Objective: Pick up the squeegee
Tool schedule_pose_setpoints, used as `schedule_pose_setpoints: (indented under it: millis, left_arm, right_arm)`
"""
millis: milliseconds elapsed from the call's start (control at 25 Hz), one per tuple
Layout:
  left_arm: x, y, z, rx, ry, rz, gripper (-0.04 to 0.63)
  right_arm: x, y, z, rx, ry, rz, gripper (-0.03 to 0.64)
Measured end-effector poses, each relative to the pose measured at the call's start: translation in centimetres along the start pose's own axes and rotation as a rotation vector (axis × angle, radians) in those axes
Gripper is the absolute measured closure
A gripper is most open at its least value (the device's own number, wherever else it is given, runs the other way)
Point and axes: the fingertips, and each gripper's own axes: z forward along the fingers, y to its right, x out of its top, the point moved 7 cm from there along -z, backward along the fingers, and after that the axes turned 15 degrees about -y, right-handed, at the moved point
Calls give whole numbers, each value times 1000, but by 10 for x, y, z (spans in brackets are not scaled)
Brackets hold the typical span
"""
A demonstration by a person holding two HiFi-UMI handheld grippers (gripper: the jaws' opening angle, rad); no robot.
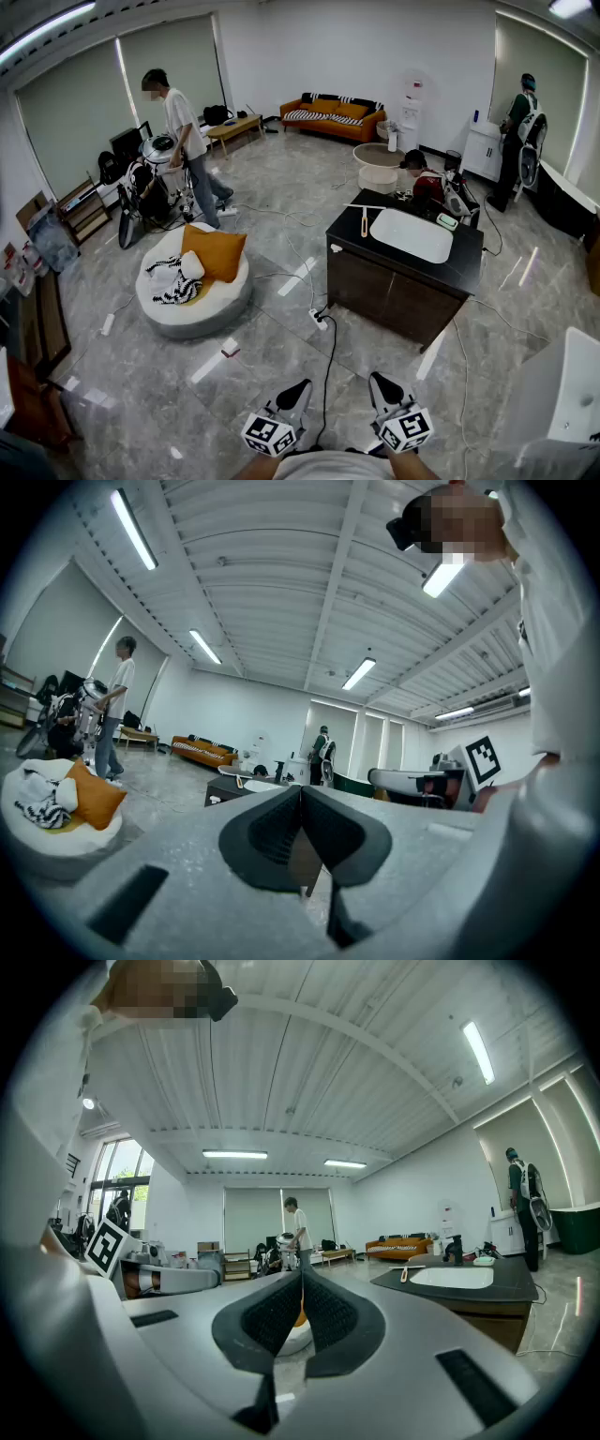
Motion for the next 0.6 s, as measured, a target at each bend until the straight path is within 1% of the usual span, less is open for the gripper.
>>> schedule_pose_setpoints:
  millis: [200,400,600]
  left_arm:
    - [-5,-5,-1,0,2,3,580]
    - [0,-16,-9,7,10,18,580]
    - [1,-26,-10,17,-5,29,580]
  right_arm:
    - [-4,-1,1,-13,2,2,601]
    - [-1,-9,7,-23,6,3,601]
    - [-2,-13,15,-31,5,30,601]
